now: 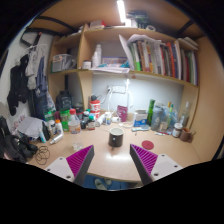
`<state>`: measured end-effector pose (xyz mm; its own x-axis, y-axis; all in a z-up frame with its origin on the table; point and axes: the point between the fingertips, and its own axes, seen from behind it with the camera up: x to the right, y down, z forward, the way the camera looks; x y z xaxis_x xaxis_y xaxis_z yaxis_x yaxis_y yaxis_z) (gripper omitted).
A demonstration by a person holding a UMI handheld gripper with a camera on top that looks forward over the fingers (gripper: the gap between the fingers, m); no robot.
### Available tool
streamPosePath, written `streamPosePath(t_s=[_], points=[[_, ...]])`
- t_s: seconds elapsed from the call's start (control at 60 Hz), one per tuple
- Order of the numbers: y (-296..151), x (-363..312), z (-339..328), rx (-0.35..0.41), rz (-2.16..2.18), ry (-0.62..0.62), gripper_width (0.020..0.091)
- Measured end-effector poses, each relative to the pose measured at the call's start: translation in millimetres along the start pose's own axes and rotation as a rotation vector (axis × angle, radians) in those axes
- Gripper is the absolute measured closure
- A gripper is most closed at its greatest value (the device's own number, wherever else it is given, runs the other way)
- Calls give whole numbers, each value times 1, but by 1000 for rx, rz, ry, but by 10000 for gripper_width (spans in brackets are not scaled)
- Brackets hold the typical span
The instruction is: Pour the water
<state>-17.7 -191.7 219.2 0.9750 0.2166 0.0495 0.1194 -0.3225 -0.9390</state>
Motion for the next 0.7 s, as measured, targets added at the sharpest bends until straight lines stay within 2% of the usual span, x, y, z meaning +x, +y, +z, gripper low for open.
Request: streamPosePath(t_s=[0.083, 0.367, 0.5, 0.7], points=[[11, -34, 32, -20, 9, -57, 278], [27, -175, 158, 12, -48, -294, 281], [34, -204, 215, 18, -79, -318, 280], [39, -216, 286, 26, -12, -291, 280]])
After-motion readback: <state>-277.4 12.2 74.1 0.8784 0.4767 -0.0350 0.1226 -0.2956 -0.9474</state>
